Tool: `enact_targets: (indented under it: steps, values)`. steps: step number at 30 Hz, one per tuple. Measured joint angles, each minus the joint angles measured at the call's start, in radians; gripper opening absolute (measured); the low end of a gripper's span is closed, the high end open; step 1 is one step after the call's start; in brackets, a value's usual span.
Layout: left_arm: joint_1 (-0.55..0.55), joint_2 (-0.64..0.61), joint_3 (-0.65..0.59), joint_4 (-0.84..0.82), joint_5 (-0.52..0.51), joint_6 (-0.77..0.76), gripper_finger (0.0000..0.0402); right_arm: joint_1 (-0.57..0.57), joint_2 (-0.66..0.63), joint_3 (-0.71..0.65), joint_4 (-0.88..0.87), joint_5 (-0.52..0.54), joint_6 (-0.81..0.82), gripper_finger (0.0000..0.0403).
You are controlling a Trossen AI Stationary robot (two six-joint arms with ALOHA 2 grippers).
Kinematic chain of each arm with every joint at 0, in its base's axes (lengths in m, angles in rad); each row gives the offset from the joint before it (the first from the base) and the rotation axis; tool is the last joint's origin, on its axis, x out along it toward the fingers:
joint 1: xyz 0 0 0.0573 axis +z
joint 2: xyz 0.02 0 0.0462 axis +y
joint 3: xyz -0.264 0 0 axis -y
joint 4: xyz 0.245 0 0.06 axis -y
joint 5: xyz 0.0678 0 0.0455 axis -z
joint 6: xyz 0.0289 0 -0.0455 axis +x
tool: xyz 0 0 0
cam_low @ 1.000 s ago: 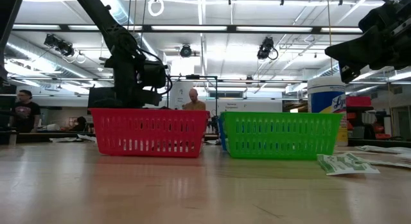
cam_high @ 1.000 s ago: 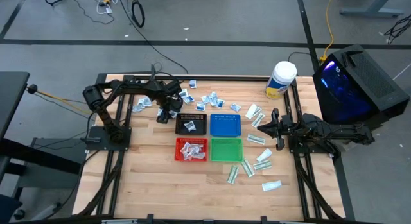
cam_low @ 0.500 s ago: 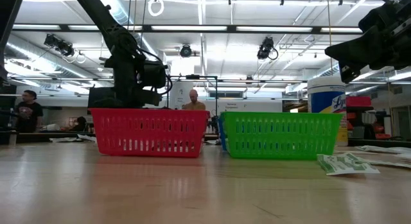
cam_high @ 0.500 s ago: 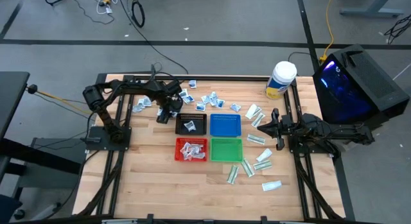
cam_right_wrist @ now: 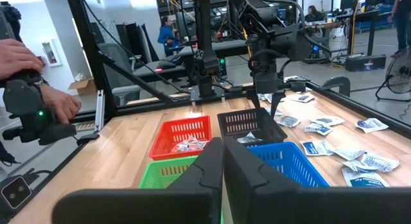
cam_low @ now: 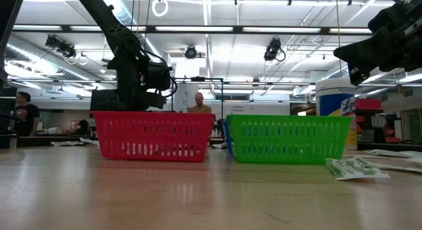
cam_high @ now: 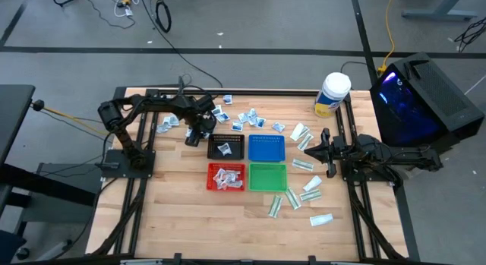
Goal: Pick & Place First Aid Supplies
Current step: Put the gray towelette pack into the black bin
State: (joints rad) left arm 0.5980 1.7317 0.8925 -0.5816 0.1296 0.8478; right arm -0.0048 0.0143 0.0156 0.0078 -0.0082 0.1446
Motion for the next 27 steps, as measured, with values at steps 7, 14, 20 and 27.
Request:
enact_targets:
  steps: [7, 14, 20, 27]
  values:
    - [0.0, -0.004, 0.013, -0.008, -0.003, -0.016, 0.0123, 0.0, 0.0, 0.0, 0.0, 0.0, 0.0, 0.0018]
    - [0.004, -0.007, 0.023, -0.015, -0.009, -0.025, 0.0123, 0.0, 0.0, 0.0, 0.0, 0.0, 0.0, 0.0018]
    - [0.007, -0.009, 0.024, -0.03, -0.03, -0.026, 0.0124, 0.0, 0.0, 0.0, 0.0, 0.0, 0.0, 0.0018]
    - [0.019, -0.032, 0.024, -0.041, -0.069, -0.025, 0.0124, 0.0, 0.0, 0.0, 0.0, 0.0, 0.0, 0.0018]
